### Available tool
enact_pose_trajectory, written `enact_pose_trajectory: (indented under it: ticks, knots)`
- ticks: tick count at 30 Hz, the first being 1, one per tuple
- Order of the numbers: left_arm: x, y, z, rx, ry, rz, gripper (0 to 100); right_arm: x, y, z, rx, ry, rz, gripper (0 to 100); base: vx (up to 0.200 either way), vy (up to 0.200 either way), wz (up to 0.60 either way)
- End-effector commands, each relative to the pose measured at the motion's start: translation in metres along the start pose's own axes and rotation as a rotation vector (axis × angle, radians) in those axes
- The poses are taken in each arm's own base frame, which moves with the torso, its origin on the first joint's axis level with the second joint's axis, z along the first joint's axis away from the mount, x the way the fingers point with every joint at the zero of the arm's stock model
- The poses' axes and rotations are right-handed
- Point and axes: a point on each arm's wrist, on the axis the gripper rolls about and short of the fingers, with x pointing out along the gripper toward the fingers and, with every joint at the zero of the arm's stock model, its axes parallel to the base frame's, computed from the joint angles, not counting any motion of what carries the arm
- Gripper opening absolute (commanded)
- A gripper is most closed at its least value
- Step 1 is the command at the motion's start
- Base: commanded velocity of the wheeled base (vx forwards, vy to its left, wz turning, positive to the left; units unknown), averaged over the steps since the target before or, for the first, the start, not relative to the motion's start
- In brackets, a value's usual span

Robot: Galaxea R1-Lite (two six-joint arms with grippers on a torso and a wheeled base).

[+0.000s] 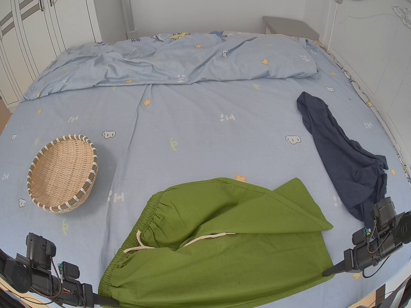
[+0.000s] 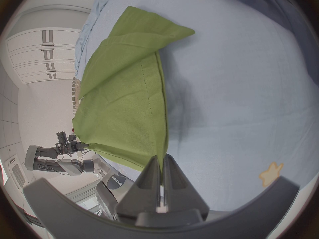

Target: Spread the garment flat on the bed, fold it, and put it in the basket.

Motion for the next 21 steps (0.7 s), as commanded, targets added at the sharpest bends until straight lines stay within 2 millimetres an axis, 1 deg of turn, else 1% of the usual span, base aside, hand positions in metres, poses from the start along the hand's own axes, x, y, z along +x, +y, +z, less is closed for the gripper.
enact_pose_trajectory:
  ticks: [1, 8, 14, 16, 21]
  knots:
    - [0.006, 0.006, -0.002, -0.018, 0.068, 0.032, 0, -0.002, -0.001, -0.009, 0.016, 0.007, -0.011, 0, 0.0, 0.0, 0.0]
    - [0.008, 0.009, -0.004, 0.009, 0.084, 0.087, 0, 0.0, -0.004, -0.018, 0.039, 0.037, -0.016, 0, 0.0, 0.0, 0.0]
    - [0.009, 0.01, 0.0, 0.01, 0.076, 0.102, 0, 0.001, -0.005, -0.022, 0.046, 0.051, -0.017, 0, 0.0, 0.0, 0.0]
    - [0.01, 0.01, 0.002, 0.012, 0.078, 0.101, 0, 0.003, -0.006, -0.027, 0.051, 0.067, -0.02, 0, 0.0, 0.0, 0.0]
    - [0.01, 0.01, 0.006, 0.02, 0.067, 0.101, 0, 0.003, -0.006, -0.029, 0.048, 0.073, -0.038, 0, 0.0, 0.0, 0.0]
